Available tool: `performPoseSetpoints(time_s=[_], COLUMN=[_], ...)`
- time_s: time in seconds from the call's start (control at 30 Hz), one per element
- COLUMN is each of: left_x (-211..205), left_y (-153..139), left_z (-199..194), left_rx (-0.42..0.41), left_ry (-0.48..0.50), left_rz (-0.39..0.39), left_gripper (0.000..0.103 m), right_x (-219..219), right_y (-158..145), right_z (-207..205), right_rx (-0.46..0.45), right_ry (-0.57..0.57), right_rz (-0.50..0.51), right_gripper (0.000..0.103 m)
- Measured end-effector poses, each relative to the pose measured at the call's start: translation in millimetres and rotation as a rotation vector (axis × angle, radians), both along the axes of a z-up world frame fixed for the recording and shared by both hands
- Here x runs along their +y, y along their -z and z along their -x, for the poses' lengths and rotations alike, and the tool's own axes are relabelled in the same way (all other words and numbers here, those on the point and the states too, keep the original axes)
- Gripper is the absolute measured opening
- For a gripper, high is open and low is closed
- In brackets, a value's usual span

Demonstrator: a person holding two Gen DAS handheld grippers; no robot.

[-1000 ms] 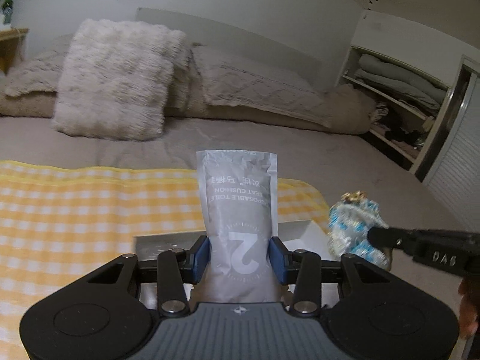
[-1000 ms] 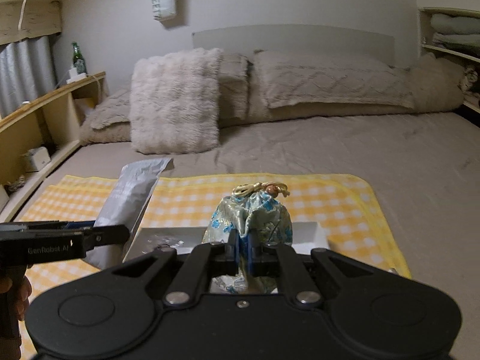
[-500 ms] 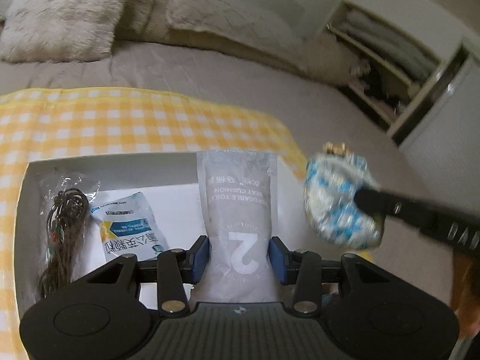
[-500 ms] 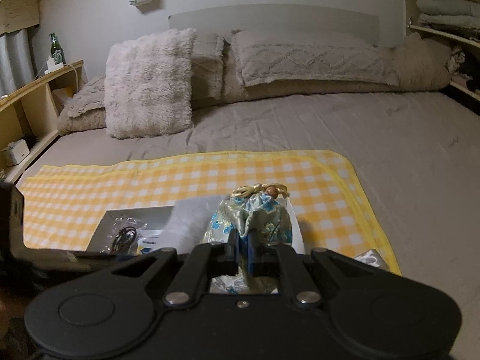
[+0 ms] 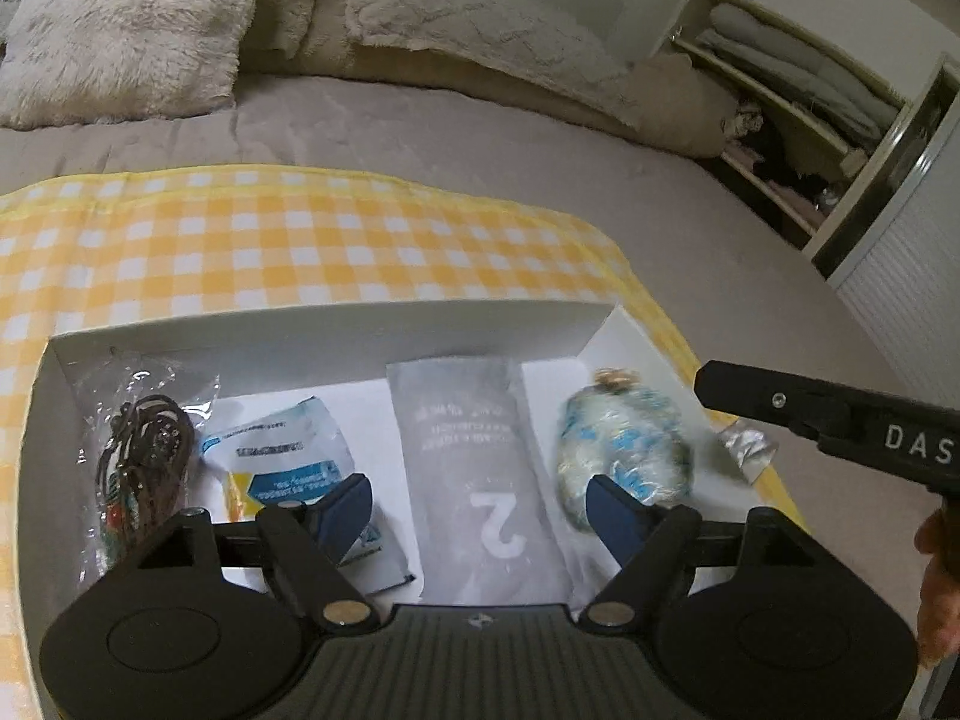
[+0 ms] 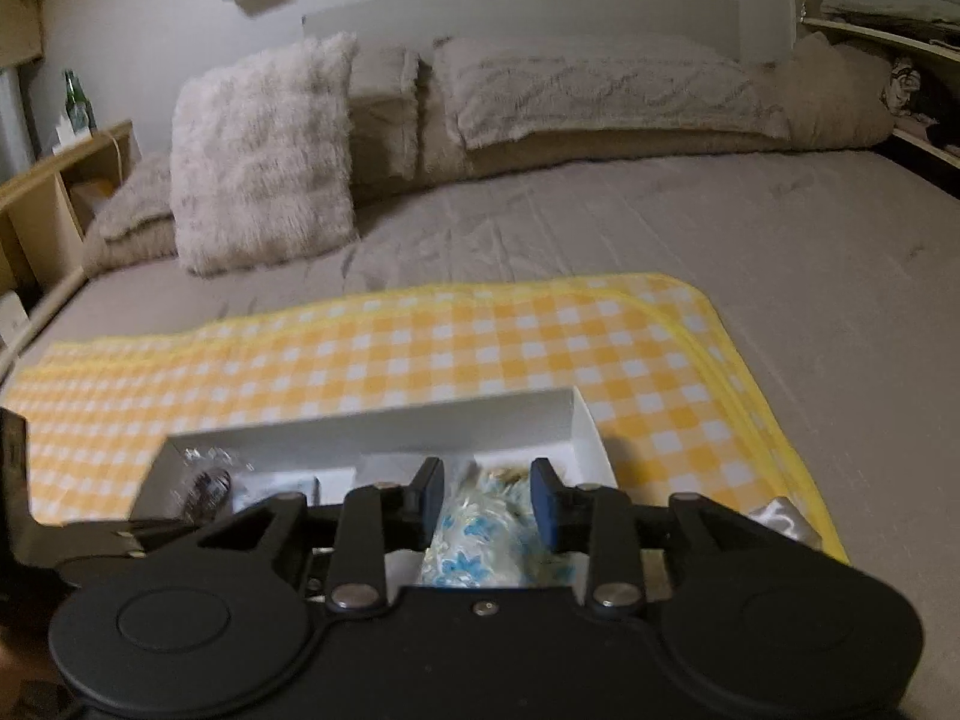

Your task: Organize soft objects

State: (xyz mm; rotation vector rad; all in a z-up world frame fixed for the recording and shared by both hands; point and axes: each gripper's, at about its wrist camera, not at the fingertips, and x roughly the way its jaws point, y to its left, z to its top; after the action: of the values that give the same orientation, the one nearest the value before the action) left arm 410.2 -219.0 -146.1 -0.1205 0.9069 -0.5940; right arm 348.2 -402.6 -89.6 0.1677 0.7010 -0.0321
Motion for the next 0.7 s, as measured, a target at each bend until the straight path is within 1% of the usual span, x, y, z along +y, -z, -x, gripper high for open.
performPoseSetpoints(time_s=[0.13, 0.27, 0.5, 0.6, 0.7], left_x=[5, 10, 15, 18, 23], left_y=[-6, -17, -42, -54, -65], left_z=[5, 13, 31, 40, 50], left_rx=[0.001, -0.013, -0.054, -0.076, -0.095], left_ry=[-0.013, -0.025, -0.031, -0.039, -0.042], left_rz=[-0.012, -0.023, -0.036, -0.042, -0.051], left_gripper=[0.082, 0.083, 0.084, 0.087, 0.087], right_x=[-2, 2, 7, 6, 6], right_y=[1, -4, -20, -29, -36], right_z=[1, 8, 26, 33, 41], right_rx=[0.025, 0.029, -0.005, -0.022, -0.036], right_ry=[0.005, -0.009, -0.014, -0.013, -0.010], right_rz=[-0.004, -0.001, -0.005, -0.016, -0.019], right_gripper=[0.033, 0.035, 0.041, 0.043, 0.044])
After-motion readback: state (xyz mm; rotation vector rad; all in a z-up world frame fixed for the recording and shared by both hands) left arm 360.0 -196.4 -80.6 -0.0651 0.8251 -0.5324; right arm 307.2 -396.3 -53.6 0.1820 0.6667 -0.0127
